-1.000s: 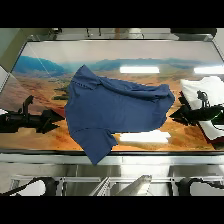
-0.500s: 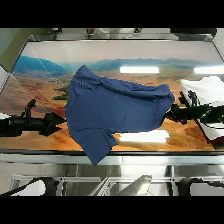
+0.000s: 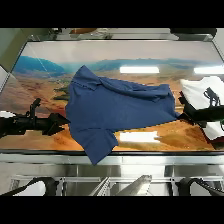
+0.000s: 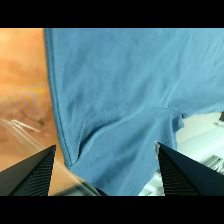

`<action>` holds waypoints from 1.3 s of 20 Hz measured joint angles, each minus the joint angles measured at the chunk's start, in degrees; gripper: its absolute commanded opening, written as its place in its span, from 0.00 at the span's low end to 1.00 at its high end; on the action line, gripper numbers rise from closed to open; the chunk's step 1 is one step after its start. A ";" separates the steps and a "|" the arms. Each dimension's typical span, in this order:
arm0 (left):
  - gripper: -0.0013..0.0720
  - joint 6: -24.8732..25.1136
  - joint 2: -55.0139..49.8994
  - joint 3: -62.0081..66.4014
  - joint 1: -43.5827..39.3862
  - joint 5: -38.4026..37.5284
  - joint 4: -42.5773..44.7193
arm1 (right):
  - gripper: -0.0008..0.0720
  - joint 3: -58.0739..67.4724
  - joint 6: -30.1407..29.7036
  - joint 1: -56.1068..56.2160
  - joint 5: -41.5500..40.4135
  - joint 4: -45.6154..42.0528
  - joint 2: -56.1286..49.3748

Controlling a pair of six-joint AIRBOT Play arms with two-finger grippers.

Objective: Fold the shirts.

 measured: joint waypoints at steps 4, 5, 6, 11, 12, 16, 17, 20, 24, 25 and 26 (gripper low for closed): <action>0.95 0.00 0.00 0.00 -3.04 1.25 0.09 | 0.53 -4.37 3.48 0.42 1.05 -2.64 6.40; 0.95 0.00 0.00 0.00 -3.43 1.42 0.26 | 0.56 -5.60 3.85 0.46 1.27 -3.04 7.08; 0.95 0.00 0.00 0.00 -3.74 1.60 0.63 | 0.56 -6.60 4.07 0.48 1.42 -3.28 7.45; 0.92 -1.92 0.00 -0.24 -4.28 2.05 5.66 | 0.56 -8.55 4.50 0.46 1.36 -5.07 8.24; 0.80 -2.16 0.00 -0.31 -4.35 2.54 6.32 | 0.56 -8.57 4.66 0.46 1.33 -5.16 8.31; 0.76 -2.38 -2.03 -0.39 -4.48 4.33 5.49 | 0.52 -8.04 4.70 0.46 1.20 -5.38 8.44; 0.76 -1.77 -3.10 -0.37 -4.66 4.13 4.09 | 0.46 -7.91 4.70 0.44 1.20 -5.33 8.46; 0.76 1.53 -6.75 -0.37 -6.05 2.93 -1.05 | 0.47 -7.72 4.70 0.44 1.20 -4.92 8.48; 0.50 4.68 -10.05 -0.44 -8.52 2.25 -4.22 | 0.47 -7.08 3.82 -1.57 1.16 -4.68 8.48; 0.34 5.18 -10.43 -0.46 -8.68 1.75 -4.61 | 0.47 -6.56 3.23 -3.10 1.16 -4.63 8.48; 0.12 5.55 -10.73 -0.48 -8.52 1.62 -4.57 | 0.47 -5.99 2.40 -4.83 1.14 -4.63 8.44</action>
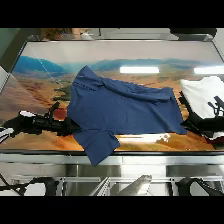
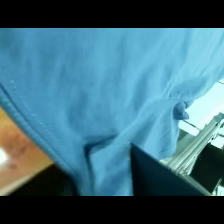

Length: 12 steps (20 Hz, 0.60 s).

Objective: Fold the shirts.

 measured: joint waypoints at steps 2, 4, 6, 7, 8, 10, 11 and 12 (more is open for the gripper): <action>0.04 0.72 -0.35 -0.02 1.22 -1.49 0.13 | 0.47 1.05 -1.79 -4.15 0.00 0.09 -0.68; 0.04 1.22 -0.50 0.00 2.99 -3.19 -0.61 | 0.47 1.66 -4.20 -7.89 0.09 0.11 -2.49; 0.04 1.86 -0.55 0.02 4.68 -4.00 -0.94 | 0.47 1.95 -7.32 -10.16 0.57 0.57 -5.73; 0.04 2.05 -0.59 0.00 5.38 -4.42 -1.07 | 0.47 2.05 -9.22 -10.80 0.76 1.29 -7.58; 0.04 2.34 -0.59 0.00 5.95 -4.85 -1.20 | 0.47 2.12 -11.19 -11.26 1.14 2.45 -9.55; 0.04 2.64 -0.61 0.00 6.91 -5.31 -1.31 | 0.47 2.19 -14.82 -11.82 1.62 4.37 -13.40; 0.04 2.84 -0.61 0.00 7.17 -5.40 -1.33 | 0.47 2.21 -16.26 -11.98 1.79 4.98 -15.08; 0.04 2.89 -0.61 0.00 7.34 -5.70 -1.33 | 0.47 2.23 -17.55 -12.13 1.81 5.46 -16.68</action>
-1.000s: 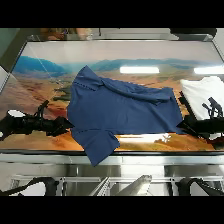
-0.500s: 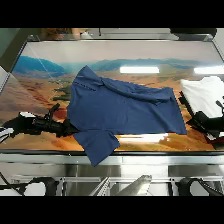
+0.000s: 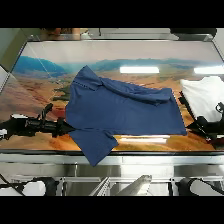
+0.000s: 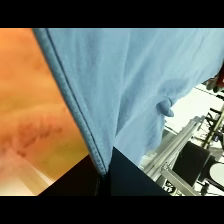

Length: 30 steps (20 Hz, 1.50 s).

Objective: Fold the shirts.

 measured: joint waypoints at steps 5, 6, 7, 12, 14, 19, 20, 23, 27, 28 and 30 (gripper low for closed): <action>0.04 0.20 0.00 0.00 0.42 -0.92 -0.15 | 0.47 0.11 -3.89 -0.33 -0.04 1.73 -5.18; 0.04 0.22 0.00 0.00 0.44 -1.16 -0.15 | 0.47 0.13 -4.48 -0.33 0.20 2.25 -5.92; 0.04 0.24 0.00 0.00 0.46 -1.29 -0.15 | 0.47 0.15 -5.16 -0.33 0.33 2.47 -6.62; 0.04 0.35 0.00 0.00 0.46 -1.60 -0.15 | 0.47 1.60 -6.62 -0.57 0.61 2.03 -8.22; 0.04 0.39 0.00 0.04 0.46 -1.60 -0.13 | 0.47 2.03 -6.80 -0.66 0.81 1.99 -8.90; 0.04 0.55 0.00 1.88 0.46 -2.12 -0.13 | 0.47 2.47 -8.15 0.09 2.86 4.94 -13.20; 0.04 0.52 0.00 2.47 0.46 -2.49 -0.13 | 0.47 2.47 -8.59 0.68 3.30 5.90 -13.84; 0.04 -0.11 -0.02 4.00 0.46 -3.19 -0.15 | 0.05 2.54 -9.62 2.40 3.45 6.38 -14.93; 0.04 -0.81 -0.02 5.81 0.46 -4.22 -0.22 | 0.03 4.46 -9.79 3.06 5.01 5.46 -14.75; 0.04 -0.87 -0.02 6.40 0.46 -4.76 -0.22 | 0.03 5.22 -9.79 3.15 5.38 4.68 -14.14; 0.04 -1.25 0.68 8.02 0.46 -6.10 -0.50 | 0.03 7.41 -9.62 3.13 7.30 6.38 -11.67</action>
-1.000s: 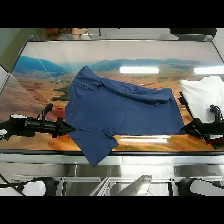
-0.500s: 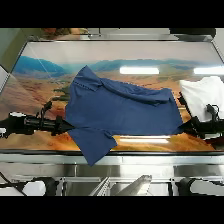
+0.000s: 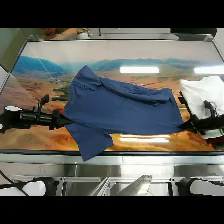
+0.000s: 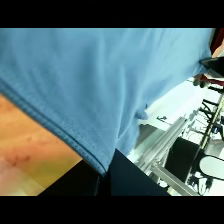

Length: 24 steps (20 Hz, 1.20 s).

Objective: Fold the shirts.

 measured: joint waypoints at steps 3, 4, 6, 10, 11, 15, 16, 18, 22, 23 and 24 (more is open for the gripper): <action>0.04 -0.81 4.63 4.31 0.35 -3.63 -2.38 | 0.03 4.63 0.00 0.04 4.37 4.61 5.92; 0.04 -0.83 7.06 6.45 0.85 -5.60 -4.96 | 0.03 6.67 0.00 0.02 6.08 7.45 8.55; 0.04 -1.20 12.61 11.80 2.54 -9.79 -11.96 | 0.03 11.61 -0.20 -0.35 8.79 14.05 14.62; 0.05 -0.68 25.33 29.97 10.19 -14.82 -32.17 | 0.03 23.54 -1.88 -3.17 9.81 30.99 28.65; 0.05 -0.57 27.85 35.04 13.16 -14.95 -37.18 | 0.03 26.43 -2.47 -4.33 7.78 34.80 32.65; 0.05 -3.19 33.75 54.38 30.14 -12.66 -52.61 | 0.03 33.31 -4.55 -9.62 -3.82 41.99 46.16; 0.05 -4.55 33.97 58.05 33.68 -12.48 -54.07 | 0.03 34.07 -4.57 -10.67 -5.77 42.23 48.35; 0.05 -6.82 32.83 63.23 36.87 -11.91 -53.94 | 0.03 34.88 -4.76 -11.89 -7.67 42.16 50.45; 0.05 -9.86 26.43 67.65 27.69 -13.92 -41.42 | 0.03 34.91 -3.87 -12.31 -4.35 42.34 47.41; 0.05 -10.36 24.33 67.14 23.50 -14.99 -37.03 | 0.03 34.07 -3.43 -11.37 -2.86 42.27 45.59; 0.05 -11.02 21.97 65.96 18.91 -16.00 -32.33 | 0.03 32.89 -2.95 -9.92 -1.68 42.07 43.71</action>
